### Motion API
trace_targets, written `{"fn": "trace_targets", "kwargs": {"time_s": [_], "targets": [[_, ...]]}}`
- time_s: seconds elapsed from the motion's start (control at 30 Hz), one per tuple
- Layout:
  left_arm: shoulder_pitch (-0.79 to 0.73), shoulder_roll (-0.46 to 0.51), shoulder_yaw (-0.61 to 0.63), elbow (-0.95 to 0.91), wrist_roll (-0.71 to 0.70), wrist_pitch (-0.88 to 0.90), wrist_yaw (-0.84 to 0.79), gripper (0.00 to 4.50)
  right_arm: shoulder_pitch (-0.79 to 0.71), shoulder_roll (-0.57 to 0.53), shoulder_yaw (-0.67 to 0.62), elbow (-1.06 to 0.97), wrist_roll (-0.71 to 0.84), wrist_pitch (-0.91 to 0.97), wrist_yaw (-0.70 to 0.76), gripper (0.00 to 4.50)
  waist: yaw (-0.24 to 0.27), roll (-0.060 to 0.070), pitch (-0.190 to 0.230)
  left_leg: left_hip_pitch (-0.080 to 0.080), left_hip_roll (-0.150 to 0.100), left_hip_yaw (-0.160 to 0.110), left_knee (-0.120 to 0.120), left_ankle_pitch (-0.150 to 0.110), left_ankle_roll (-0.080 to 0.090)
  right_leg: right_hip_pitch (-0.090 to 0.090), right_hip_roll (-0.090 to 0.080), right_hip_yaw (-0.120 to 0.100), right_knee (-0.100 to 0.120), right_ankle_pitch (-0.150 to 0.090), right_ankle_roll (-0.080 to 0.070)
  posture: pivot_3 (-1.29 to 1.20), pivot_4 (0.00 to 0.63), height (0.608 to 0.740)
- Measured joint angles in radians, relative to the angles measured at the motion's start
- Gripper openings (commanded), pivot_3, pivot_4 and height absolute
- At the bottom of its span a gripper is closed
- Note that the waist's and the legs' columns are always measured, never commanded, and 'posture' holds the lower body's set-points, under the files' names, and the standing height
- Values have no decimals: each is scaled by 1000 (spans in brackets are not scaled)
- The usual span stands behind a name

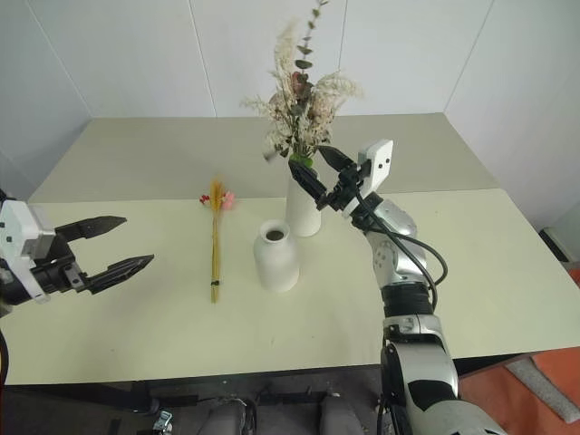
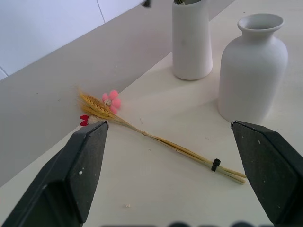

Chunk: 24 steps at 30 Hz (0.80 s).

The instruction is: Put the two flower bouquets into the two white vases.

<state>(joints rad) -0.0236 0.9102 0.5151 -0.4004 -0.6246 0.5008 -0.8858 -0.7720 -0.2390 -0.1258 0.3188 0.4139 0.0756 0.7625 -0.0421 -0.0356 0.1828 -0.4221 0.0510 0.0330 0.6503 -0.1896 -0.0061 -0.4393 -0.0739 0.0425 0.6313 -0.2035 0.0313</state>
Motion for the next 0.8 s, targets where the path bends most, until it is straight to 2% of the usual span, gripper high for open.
{"fn": "trace_targets", "kwargs": {"time_s": [0.1,0.27,0.33,0.43,0.5,0.67,0.8], "targets": [[-48,-25,-41,1,23,23,77,4500,31,-42,0,-63,0,34,-8,4470,0,0,0,0,0,0,0,0,0,0,0,0,0,0,0,0,150,740],[-173,-117,-132,-23,131,120,359,4500,74,-186,-6,-146,2,121,11,4470,4,-1,-1,0,-1,0,0,0,0,1,0,0,-1,0,0,0,150,740],[-235,-188,-217,-74,214,220,528,4500,85,-292,-6,-154,-6,191,27,4470,15,-1,-1,-1,-2,0,2,0,0,2,-1,0,-1,1,1,0,150,740],[-342,-263,-321,-120,273,430,699,4500,83,-397,-1,-160,-21,272,57,4470,24,-2,-1,-1,-2,-1,3,0,0,2,-1,1,-1,1,2,0,150,740],[-426,-310,-341,-117,274,573,750,4500,83,-445,2,-160,-27,321,76,4470,23,-2,-1,0,-2,-2,3,0,0,3,0,1,-1,1,2,0,150,740],[-653,-361,-349,47,273,882,792,4500,116,-558,17,-171,-38,388,153,4470,20,-3,-1,-1,-2,-3,3,0,0,3,1,0,-2,-1,5,0,150,740],[-780,-357,-389,164,271,1058,772,4500,168,-654,21,-182,-18,437,266,4470,22,-3,-1,-1,-4,-4,3,0,0,3,-1,1,-3,-1,5,0,150,740]]}}
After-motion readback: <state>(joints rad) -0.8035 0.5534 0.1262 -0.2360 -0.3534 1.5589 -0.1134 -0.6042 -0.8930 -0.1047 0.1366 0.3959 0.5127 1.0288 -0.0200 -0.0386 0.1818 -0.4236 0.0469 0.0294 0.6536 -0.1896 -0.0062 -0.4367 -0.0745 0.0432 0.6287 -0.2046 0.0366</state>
